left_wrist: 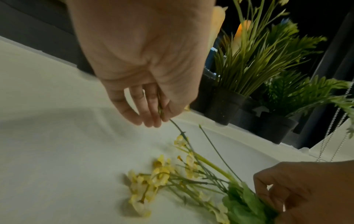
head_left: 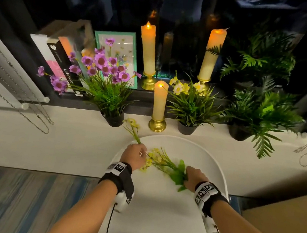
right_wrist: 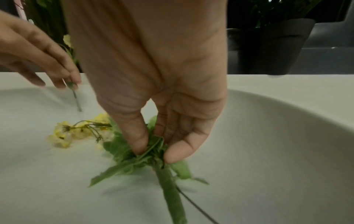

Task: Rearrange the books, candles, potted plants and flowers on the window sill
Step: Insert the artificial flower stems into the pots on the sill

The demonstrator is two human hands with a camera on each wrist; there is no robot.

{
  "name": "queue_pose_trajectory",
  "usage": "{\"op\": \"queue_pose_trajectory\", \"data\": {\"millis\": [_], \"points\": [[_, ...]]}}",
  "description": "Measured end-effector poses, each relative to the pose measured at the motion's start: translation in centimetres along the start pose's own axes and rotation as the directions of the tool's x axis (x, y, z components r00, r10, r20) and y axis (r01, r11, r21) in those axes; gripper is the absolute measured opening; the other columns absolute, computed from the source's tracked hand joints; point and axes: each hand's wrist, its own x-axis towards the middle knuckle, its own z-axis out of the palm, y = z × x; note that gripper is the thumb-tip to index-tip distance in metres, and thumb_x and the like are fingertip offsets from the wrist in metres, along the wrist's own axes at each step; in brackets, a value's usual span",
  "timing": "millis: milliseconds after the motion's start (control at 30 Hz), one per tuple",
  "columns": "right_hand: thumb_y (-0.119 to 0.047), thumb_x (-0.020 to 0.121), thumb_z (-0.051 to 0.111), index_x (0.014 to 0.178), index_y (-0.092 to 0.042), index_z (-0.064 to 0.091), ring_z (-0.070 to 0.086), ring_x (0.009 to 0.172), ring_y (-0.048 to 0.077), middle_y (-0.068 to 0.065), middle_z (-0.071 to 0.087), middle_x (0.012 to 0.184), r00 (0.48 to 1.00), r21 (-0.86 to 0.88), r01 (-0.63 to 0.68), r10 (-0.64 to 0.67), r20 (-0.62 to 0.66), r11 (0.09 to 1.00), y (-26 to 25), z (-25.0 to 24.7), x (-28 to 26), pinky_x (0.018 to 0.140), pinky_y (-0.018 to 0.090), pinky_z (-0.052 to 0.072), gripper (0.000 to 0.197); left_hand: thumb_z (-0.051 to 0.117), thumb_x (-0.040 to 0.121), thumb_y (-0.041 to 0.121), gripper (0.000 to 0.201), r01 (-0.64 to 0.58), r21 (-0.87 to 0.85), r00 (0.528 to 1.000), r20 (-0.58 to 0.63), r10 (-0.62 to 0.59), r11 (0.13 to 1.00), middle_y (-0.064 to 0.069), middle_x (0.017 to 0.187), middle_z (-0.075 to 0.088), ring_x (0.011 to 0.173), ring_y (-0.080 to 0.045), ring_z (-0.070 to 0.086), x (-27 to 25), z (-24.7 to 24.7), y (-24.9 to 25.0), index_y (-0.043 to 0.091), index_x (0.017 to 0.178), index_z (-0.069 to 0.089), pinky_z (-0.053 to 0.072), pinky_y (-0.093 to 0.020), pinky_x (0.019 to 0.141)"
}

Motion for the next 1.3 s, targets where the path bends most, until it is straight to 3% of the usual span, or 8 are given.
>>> {"op": "queue_pose_trajectory", "data": {"millis": [167,267,333,500,733,1000,1200,1300], "points": [[-0.019,0.089,0.052,0.118,-0.011,0.049,0.060,0.106,0.031,0.012,0.059,0.119,0.999,0.012,-0.004,0.005,-0.038,1.000,0.4,-1.7,-0.3,0.083,0.032,0.048,0.030,0.060,0.082,0.006,0.013,-0.232,-0.071,0.933,-0.299,0.201,0.970,-0.002,0.083,0.069,0.075,-0.017,0.063,-1.4,-3.2,2.4,0.013,0.087,0.069,0.056,-0.036,0.071],[-0.020,0.086,0.055,0.119,-0.015,0.050,0.057,0.108,0.026,0.007,0.058,0.118,0.989,0.052,0.122,-0.117,-0.090,0.991,-1.4,-3.1,-0.8,0.086,0.029,0.045,0.034,0.059,0.080,0.008,0.012,-0.353,-0.037,0.866,-0.391,0.311,0.935,0.004,0.082,0.061,0.071,-0.013,0.059,-2.5,-4.6,4.1,0.017,0.085,0.065,0.054,-0.034,0.065],[-0.019,0.083,0.059,0.110,-0.019,0.055,0.060,0.096,0.021,0.001,0.062,0.104,0.962,0.135,0.260,-0.244,-0.127,0.956,-3.3,-4.8,-1.7,0.081,0.027,0.047,0.027,0.057,0.080,0.009,0.010,-0.421,0.002,0.814,-0.441,0.378,0.907,0.007,0.081,0.056,0.070,-0.011,0.054,-3.4,-5.5,5.4,0.017,0.082,0.062,0.052,-0.031,0.063],[-0.022,0.084,0.065,0.097,-0.018,0.062,0.061,0.072,0.015,-0.006,0.062,0.078,0.772,0.210,0.628,-0.566,-0.291,0.749,-7.8,-9.3,-4.8,0.070,0.026,0.050,0.013,0.054,0.080,0.007,0.009,-0.541,0.136,0.656,-0.549,0.518,0.830,0.003,0.080,0.056,0.071,-0.011,0.051,-5.4,-7.7,8.9,0.011,0.079,0.061,0.048,-0.026,0.062],[-0.009,0.085,0.061,0.095,-0.014,0.060,0.056,0.061,0.006,-0.002,0.062,0.075,0.569,0.215,0.789,-0.553,-0.609,0.576,-8.7,-15.1,-8.5,0.056,0.008,0.041,0.012,0.055,0.080,-0.002,0.010,-0.652,0.259,0.477,-0.590,0.651,0.713,-0.003,0.081,0.057,0.073,-0.017,0.052,-5.9,-10.7,14.0,0.005,0.079,0.062,0.048,-0.030,0.064],[-0.008,0.085,0.066,0.108,-0.015,0.063,0.054,0.068,0.019,0.011,0.058,0.091,0.464,0.295,0.860,-0.400,-0.790,0.416,-4.8,-24.0,-12.8,0.064,0.028,0.047,0.024,0.055,0.080,-0.002,0.008,-0.772,0.308,0.380,-0.478,0.791,0.557,-0.006,0.082,0.055,0.077,-0.022,0.052,-4.0,-12.5,22.1,0.004,0.082,0.060,0.047,-0.038,0.065],[-0.018,0.086,0.067,0.094,-0.009,0.068,0.065,0.076,0.016,0.006,0.068,0.087,0.430,0.200,0.812,-0.330,-0.840,0.548,0.1,-28.3,-13.1,0.071,0.032,0.055,0.013,0.054,0.082,0.002,0.010,-0.823,0.263,0.371,-0.421,0.828,0.503,0.000,0.084,0.057,0.080,-0.016,0.054,-2.0,-12.4,27.7,0.010,0.080,0.062,0.048,-0.035,0.069],[-0.023,0.086,0.068,0.092,-0.013,0.070,0.066,0.076,0.013,0.001,0.070,0.086,0.338,0.098,0.799,-0.309,-0.889,0.593,1.9,-30.2,-13.2,0.071,0.033,0.057,0.012,0.055,0.084,0.004,0.013,-0.838,0.237,0.380,-0.392,0.838,0.491,0.001,0.090,0.060,0.087,-0.016,0.056,-0.9,-11.7,29.9,0.010,0.084,0.066,0.049,-0.036,0.075]]}}
